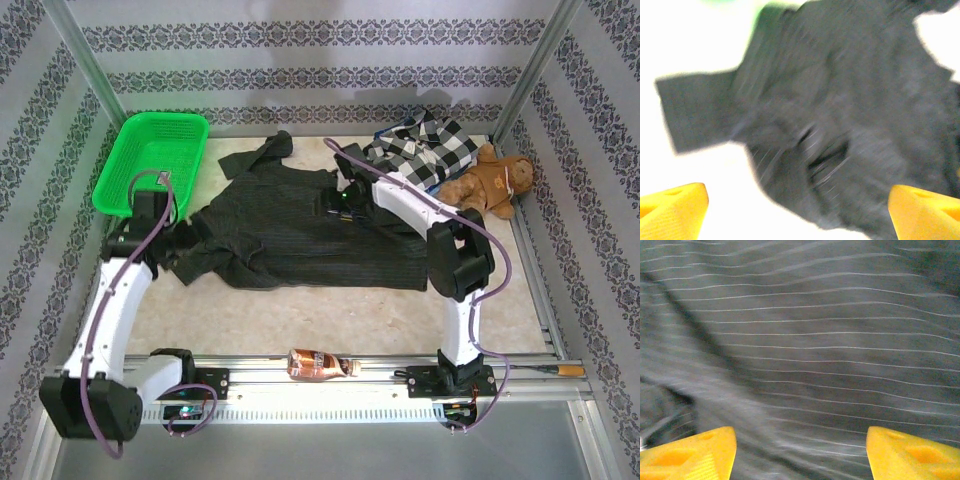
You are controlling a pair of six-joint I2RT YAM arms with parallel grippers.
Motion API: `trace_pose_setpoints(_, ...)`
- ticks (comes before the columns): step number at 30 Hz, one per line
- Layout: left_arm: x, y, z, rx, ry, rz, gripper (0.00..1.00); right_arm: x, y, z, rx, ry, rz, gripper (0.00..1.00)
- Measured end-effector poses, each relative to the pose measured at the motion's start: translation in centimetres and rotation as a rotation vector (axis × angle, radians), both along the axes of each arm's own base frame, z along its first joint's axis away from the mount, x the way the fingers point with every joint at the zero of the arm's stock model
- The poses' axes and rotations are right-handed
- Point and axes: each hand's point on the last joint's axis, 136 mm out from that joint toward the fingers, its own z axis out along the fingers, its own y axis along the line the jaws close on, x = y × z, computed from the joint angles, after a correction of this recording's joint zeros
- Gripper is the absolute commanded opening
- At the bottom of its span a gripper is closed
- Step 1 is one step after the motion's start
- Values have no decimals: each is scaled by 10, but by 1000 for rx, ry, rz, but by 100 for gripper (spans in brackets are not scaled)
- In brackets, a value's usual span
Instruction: Fold and stack the long sleeve shirts
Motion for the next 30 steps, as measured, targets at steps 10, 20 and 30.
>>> trace_pose_setpoints(10,-56,21,-100,-87,299,217,87,-35,132,19,161,-29,297,70)
trace_pose_setpoints(20,-10,47,-130,-115,244,341,84,-27,152,-25,159,50,290,70)
trace_pose_setpoints(30,-6,56,-165,-134,352,412,34,-6,173,-12,216,14,269,67)
